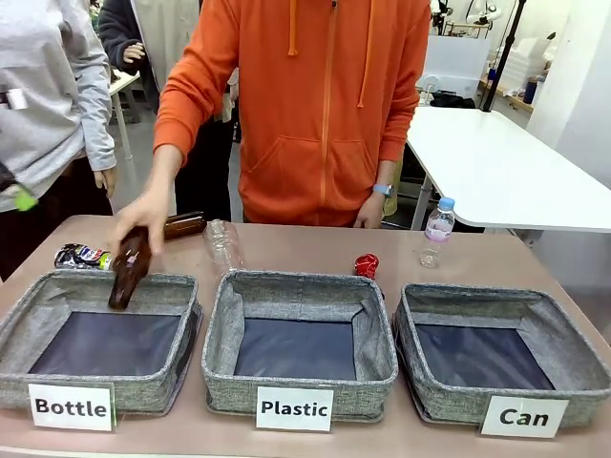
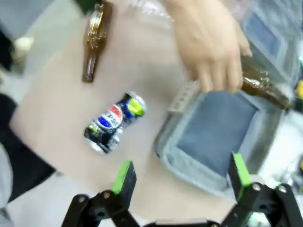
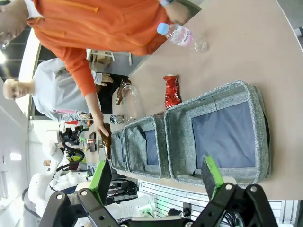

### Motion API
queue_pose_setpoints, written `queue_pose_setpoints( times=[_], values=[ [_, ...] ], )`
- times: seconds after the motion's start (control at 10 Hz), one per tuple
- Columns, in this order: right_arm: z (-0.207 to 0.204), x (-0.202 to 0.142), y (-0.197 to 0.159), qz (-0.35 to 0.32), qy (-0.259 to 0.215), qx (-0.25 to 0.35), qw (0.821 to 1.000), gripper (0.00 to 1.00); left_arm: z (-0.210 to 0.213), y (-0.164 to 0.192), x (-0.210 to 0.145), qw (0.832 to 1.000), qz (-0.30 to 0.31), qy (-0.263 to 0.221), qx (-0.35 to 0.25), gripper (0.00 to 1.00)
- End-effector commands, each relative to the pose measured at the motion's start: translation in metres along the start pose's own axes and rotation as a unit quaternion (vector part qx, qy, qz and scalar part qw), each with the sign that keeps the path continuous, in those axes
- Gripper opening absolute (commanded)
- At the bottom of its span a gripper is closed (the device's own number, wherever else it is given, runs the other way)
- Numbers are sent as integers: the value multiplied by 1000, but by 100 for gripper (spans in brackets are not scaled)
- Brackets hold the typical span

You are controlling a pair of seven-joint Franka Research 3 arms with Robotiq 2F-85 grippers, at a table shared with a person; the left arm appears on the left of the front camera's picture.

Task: Sort the can waste into the basket.
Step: Pick up the can waste from the table and place it in the right Fabric basket.

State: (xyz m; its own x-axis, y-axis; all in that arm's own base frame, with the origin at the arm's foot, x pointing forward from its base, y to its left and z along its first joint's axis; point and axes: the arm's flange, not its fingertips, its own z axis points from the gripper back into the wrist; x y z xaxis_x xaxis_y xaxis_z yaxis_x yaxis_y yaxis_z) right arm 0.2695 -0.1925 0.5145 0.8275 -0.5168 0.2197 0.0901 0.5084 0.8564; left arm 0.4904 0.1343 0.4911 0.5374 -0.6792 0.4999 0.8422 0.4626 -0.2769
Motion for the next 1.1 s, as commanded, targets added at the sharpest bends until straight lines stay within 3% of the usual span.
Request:
queue_pose_setpoints(
  times=[0.0, 0.1, 0.3, 0.5, 1.0],
  values=[
    [1, 3, -1, 12, -5, 16, 1000, 100, 77, -5, -100, 998, -7, -40, -46, 100],
    [1, 3, -1, 12, -5, 16, 1000, 100, 98, -21, -145, 996, -34, -46, -73, 100],
    [1, 3, -1, 12, -5, 16, 1000, 100, 107, -48, -208, 996, -9, -60, -61, 100],
    [1, 3, -1, 12, -5, 16, 1000, 100, 106, -51, -241, 995, 6, -87, -53, 100],
    [1, 3, -1, 12, -5, 16, 1000, 100, 105, -37, -229, 995, 3, -87, -52, 100]
  ],
)
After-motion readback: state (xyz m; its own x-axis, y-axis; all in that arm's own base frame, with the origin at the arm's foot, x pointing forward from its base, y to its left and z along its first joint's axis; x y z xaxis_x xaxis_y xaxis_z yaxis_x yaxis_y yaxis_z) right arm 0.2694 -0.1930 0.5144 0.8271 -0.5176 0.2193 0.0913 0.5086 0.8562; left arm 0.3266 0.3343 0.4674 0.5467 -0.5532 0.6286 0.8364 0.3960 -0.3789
